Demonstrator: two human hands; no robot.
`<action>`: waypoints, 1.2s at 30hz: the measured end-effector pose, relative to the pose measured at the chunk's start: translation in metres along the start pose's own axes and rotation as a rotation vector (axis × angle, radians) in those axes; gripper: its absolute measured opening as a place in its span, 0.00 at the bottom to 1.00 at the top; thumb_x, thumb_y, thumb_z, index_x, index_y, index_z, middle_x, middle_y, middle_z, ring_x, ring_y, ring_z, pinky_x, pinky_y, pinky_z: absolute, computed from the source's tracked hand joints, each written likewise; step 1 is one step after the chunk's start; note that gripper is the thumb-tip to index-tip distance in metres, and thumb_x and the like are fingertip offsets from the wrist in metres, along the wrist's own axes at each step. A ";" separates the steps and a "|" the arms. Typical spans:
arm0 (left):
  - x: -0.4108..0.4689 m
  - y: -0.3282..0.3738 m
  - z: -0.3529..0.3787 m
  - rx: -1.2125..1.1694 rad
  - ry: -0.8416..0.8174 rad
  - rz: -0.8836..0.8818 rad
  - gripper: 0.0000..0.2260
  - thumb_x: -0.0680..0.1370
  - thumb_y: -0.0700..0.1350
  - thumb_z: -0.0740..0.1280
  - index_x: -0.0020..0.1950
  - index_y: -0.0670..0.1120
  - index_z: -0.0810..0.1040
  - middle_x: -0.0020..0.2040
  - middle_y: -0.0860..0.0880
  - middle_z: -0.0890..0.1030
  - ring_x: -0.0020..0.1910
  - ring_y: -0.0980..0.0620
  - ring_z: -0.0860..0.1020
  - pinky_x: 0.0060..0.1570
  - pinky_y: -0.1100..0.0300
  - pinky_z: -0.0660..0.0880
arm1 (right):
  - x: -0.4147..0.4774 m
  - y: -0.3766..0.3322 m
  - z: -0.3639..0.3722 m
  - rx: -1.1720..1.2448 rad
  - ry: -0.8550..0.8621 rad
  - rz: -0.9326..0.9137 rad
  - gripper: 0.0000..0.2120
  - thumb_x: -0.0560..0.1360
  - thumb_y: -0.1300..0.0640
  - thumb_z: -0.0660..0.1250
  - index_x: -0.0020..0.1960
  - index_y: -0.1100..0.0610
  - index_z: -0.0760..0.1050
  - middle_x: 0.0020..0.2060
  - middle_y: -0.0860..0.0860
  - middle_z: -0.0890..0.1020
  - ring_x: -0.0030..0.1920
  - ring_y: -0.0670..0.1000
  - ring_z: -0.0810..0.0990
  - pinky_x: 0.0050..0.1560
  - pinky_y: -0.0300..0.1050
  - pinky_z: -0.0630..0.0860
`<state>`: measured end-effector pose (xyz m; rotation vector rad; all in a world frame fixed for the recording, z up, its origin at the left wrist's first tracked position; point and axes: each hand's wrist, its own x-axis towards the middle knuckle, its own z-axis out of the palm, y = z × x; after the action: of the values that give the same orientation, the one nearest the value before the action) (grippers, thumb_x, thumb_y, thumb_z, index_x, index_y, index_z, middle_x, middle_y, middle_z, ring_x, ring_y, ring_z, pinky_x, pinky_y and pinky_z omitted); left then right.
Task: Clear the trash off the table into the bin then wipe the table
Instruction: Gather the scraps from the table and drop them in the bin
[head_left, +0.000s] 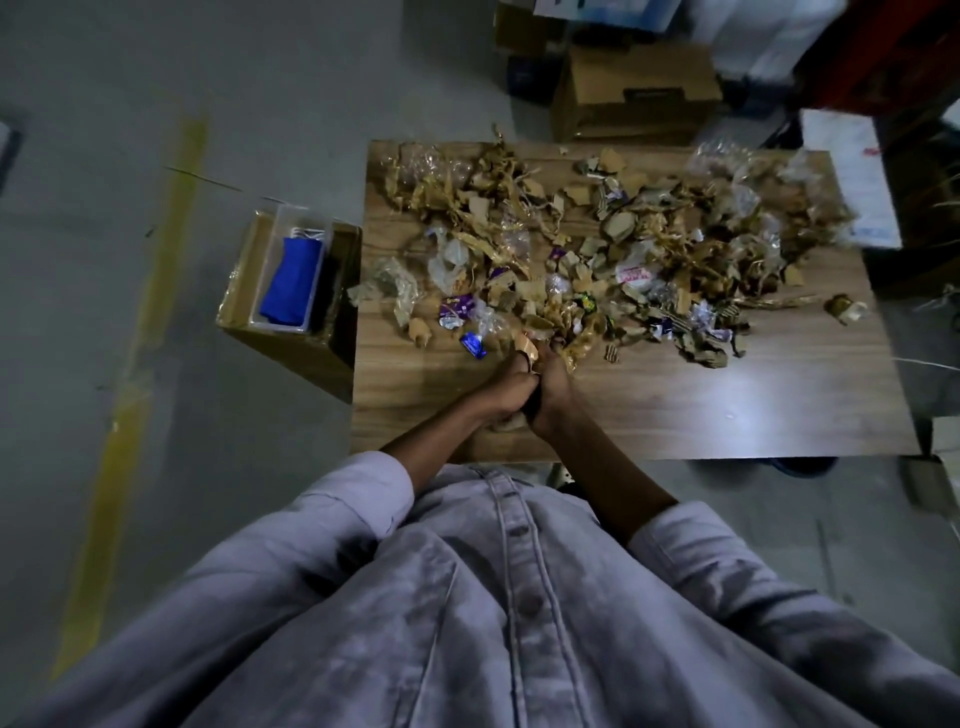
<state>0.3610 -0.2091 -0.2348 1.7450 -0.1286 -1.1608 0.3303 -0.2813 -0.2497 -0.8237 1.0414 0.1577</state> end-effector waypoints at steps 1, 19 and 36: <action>0.002 0.004 0.001 0.044 0.032 -0.004 0.25 0.81 0.33 0.56 0.79 0.40 0.56 0.62 0.43 0.72 0.59 0.45 0.74 0.49 0.56 0.74 | 0.001 -0.001 0.002 0.059 0.015 -0.040 0.18 0.82 0.45 0.60 0.56 0.58 0.80 0.44 0.55 0.84 0.48 0.54 0.81 0.44 0.47 0.78; 0.012 0.099 -0.072 -0.668 0.131 0.063 0.29 0.79 0.27 0.55 0.77 0.49 0.69 0.64 0.44 0.76 0.47 0.50 0.74 0.50 0.56 0.71 | 0.016 -0.106 -0.007 0.147 -0.063 -0.287 0.28 0.79 0.41 0.67 0.71 0.58 0.73 0.67 0.62 0.77 0.63 0.63 0.80 0.54 0.57 0.82; -0.003 -0.034 -0.049 -0.237 0.191 -0.336 0.09 0.82 0.41 0.59 0.49 0.49 0.78 0.50 0.49 0.81 0.44 0.50 0.79 0.41 0.56 0.75 | -0.006 0.041 -0.067 -1.584 -0.164 -0.645 0.28 0.72 0.42 0.74 0.70 0.48 0.75 0.55 0.55 0.73 0.48 0.58 0.77 0.49 0.50 0.79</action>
<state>0.3817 -0.1577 -0.2570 1.6923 0.4163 -1.1838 0.2601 -0.2961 -0.2823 -2.4640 0.2626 0.5024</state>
